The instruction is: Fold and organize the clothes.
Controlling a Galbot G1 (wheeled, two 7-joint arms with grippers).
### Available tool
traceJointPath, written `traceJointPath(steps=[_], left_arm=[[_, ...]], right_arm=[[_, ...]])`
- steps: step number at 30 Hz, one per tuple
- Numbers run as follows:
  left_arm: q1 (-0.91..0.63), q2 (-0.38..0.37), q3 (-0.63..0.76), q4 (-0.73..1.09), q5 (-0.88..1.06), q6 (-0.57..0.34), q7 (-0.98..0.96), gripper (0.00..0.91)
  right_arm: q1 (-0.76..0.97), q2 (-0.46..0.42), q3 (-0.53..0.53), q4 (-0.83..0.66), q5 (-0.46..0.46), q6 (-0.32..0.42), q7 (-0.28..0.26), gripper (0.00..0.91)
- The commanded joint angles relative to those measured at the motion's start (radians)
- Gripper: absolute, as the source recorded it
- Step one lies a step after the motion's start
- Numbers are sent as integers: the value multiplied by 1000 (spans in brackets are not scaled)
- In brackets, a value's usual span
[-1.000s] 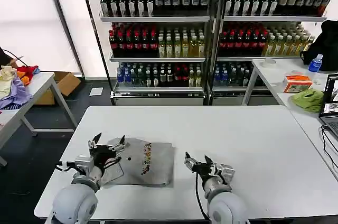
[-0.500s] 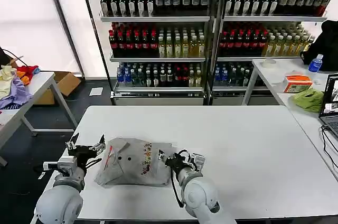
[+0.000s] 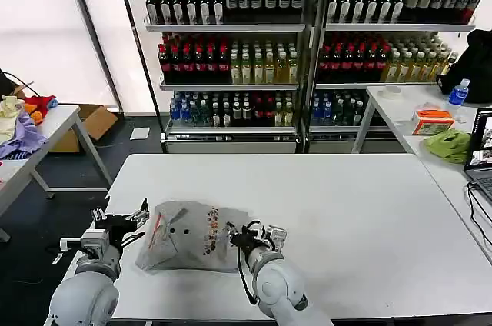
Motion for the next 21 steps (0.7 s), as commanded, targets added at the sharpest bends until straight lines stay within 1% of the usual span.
traceJointPath(steps=[1, 3, 5, 6, 7, 9, 12, 13, 14, 17, 21], left_arm=[[7, -3, -5, -2, 5, 1, -2, 907], [8, -4, -4, -2, 5, 2, -2, 907], [8, -6, -2, -3, 5, 3, -3, 907], [7, -7, -1, -3, 5, 3, -4, 907], [6, -9, 0, -3, 5, 3, -4, 907], [4, -17, 4, -2, 5, 4, -4, 907], [1, -32, 14, 1, 7, 4, -5, 907], [0, -37, 18, 3, 8, 4, -5, 907], [-1, -43, 20, 6, 8, 5, -5, 907], [-5, -51, 29, 7, 9, 7, -7, 907], [-10, -60, 38, -2, 9, 14, -10, 907]], right_arm=[[-12, -37, 9, 38, -44, -7, 0, 0], [-16, -91, 20, 68, -42, -12, -2, 0], [-18, -125, 31, 82, -42, -12, -2, 0], [-19, -160, 45, 93, -39, -12, -5, 0], [-18, -173, 57, 99, -38, -12, -7, 0], [-18, -243, 102, 122, -9, -13, -7, 0], [-21, -313, 147, 143, 14, -13, -13, 0], [-18, -355, 164, 144, 22, -14, -22, 0], [-15, -372, 172, 143, 25, -13, -30, 0], [12, -467, 202, 113, 34, -13, -51, 0], [59, -529, 239, 45, 25, -12, -80, 0]])
